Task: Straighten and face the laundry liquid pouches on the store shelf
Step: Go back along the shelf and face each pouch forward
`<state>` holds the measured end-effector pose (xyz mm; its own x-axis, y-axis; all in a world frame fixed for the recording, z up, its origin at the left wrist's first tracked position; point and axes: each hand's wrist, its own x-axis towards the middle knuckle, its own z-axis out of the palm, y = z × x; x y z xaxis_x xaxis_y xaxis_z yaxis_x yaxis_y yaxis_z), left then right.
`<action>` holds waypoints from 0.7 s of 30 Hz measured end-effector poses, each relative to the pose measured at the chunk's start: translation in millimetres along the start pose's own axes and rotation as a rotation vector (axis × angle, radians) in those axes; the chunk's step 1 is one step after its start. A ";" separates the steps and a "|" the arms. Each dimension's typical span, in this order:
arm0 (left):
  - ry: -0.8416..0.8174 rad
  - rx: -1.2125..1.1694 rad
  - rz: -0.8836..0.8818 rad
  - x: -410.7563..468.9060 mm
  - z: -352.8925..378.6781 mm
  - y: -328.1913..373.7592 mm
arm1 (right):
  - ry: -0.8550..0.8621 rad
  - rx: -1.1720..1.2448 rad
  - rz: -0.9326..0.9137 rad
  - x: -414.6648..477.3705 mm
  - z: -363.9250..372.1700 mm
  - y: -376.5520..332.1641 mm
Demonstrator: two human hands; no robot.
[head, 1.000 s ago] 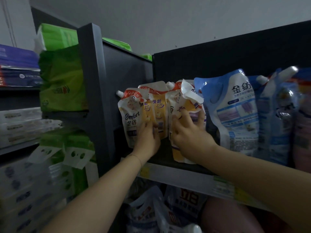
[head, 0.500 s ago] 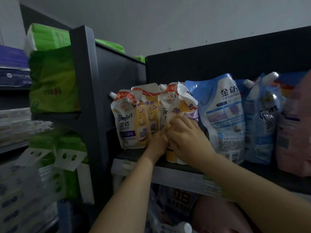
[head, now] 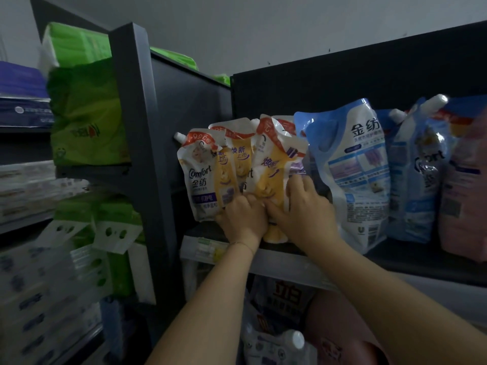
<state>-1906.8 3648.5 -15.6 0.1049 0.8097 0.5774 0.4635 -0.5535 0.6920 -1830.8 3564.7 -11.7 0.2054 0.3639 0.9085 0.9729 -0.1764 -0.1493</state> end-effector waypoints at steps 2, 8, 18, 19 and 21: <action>0.017 -0.102 -0.068 2.9 -2.2 0.3 | -0.115 0.012 0.142 0.3 -1.1 -0.7; 0.036 -0.365 -0.199 9.7 -7.7 2.0 | -0.248 0.150 0.236 1.0 -2.3 -0.2; -0.283 -0.676 -0.228 25.7 -5.5 1.6 | -0.278 0.387 0.240 1.1 -6.5 3.2; -0.326 -0.707 -0.240 26.7 -7.7 0.5 | -0.285 0.410 0.241 1.4 -5.4 4.7; -0.361 -0.759 -0.245 28.5 -13.4 -0.5 | -0.304 0.464 0.242 2.9 -2.7 7.4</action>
<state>-1915.7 3669.2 6.3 0.4110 0.8638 0.2913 -0.1883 -0.2322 0.9543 -1823.3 3562.0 -9.1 0.3815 0.6203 0.6853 0.8252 0.1055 -0.5549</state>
